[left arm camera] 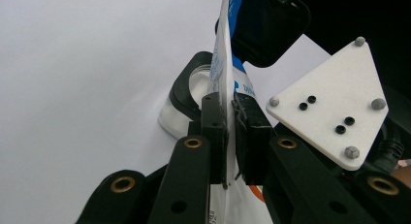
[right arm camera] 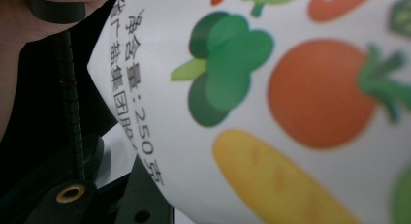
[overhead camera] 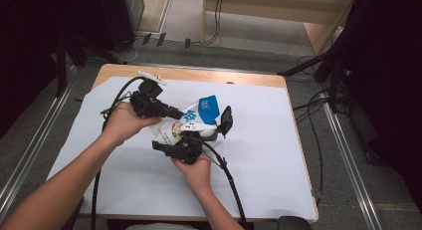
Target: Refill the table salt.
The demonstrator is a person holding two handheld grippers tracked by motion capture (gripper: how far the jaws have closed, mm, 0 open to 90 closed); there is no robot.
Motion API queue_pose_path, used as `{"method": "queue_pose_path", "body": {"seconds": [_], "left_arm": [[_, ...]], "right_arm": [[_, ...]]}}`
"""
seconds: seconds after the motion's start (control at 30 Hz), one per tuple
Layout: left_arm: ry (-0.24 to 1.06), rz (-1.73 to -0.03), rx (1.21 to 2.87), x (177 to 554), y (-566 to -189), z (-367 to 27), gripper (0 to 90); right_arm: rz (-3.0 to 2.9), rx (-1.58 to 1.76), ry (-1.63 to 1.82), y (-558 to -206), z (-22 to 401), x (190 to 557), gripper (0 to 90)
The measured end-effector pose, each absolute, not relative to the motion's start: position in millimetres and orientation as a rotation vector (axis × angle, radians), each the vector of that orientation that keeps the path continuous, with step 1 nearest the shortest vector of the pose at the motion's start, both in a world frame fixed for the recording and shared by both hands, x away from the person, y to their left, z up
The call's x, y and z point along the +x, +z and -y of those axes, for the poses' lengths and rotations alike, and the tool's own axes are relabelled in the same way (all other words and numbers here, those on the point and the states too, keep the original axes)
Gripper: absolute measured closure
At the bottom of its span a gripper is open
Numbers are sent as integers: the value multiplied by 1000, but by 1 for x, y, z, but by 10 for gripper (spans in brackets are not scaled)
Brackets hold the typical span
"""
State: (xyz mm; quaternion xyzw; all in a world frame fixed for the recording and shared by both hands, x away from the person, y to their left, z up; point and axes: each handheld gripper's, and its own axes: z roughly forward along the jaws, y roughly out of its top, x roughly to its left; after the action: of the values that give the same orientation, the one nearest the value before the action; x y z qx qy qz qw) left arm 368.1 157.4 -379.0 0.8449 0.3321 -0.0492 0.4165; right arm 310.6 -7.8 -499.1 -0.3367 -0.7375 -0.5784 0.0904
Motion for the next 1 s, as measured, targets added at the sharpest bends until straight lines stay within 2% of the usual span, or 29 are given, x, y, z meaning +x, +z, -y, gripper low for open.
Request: {"method": "queue_pose_path", "body": {"seconds": [1.0], "left_arm": [[-122,-807,2113,362,-375,-168,847]], "right_arm": [[2246,-1046,-1742,-503,10,305,649]]}}
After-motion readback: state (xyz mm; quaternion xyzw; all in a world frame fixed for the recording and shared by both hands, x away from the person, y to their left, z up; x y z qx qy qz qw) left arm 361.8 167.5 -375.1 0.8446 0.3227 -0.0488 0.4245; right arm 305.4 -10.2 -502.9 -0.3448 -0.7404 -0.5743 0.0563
